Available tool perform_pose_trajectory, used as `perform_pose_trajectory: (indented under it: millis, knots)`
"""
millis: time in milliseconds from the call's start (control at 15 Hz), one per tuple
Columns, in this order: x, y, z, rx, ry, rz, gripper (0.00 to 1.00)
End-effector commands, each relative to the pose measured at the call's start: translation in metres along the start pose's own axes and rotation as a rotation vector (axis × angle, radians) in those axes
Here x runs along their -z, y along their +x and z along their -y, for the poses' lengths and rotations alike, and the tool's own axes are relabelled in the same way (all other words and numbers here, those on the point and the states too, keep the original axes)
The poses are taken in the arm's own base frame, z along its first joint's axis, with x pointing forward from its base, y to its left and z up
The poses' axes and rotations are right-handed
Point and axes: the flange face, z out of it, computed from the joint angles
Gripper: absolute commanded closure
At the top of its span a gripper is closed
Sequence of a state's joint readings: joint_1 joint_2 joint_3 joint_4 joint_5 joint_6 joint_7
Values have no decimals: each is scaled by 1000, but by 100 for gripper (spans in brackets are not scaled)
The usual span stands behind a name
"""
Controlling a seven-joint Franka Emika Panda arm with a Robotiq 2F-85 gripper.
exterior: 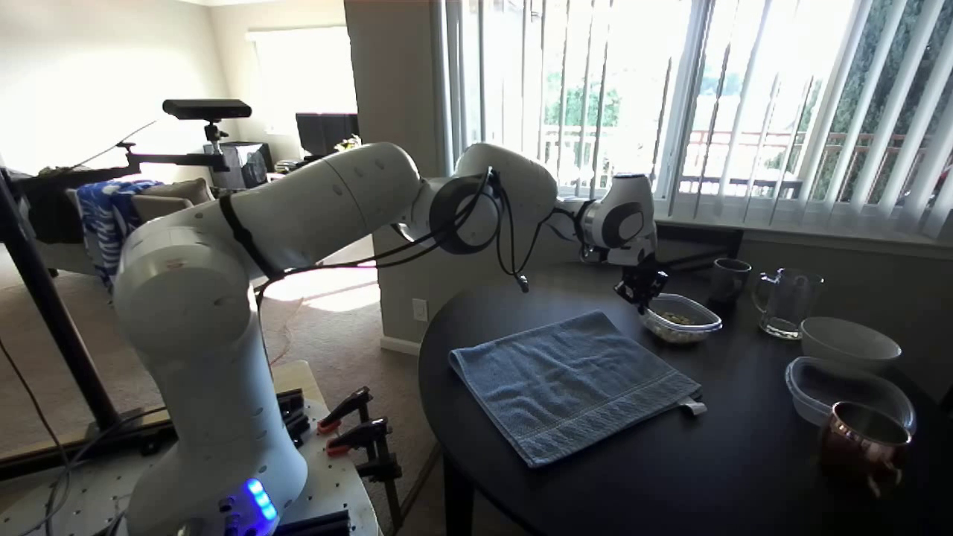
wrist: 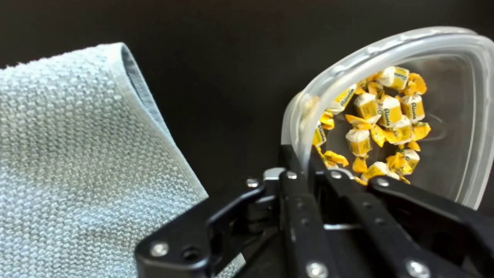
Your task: Take the candy out of the bowl
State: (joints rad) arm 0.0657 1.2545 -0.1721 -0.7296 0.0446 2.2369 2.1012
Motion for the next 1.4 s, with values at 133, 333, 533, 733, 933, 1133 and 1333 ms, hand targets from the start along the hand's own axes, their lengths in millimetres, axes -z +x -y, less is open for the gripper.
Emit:
perform_pose_trajectory:
  millis: [133,333,533,733,933,1133,1333]
  knots:
    - [57,-4,7,20,-23,-94,97]
    - [90,-6,8,64,-76,-124,97]
    - [115,-2,10,89,-118,-150,97]
    - [125,6,8,126,-189,-174,97]
    - [125,13,-1,187,-281,-207,97]
    - [122,16,-13,237,-358,-259,97]
    - [124,21,-23,270,-418,-321,97]
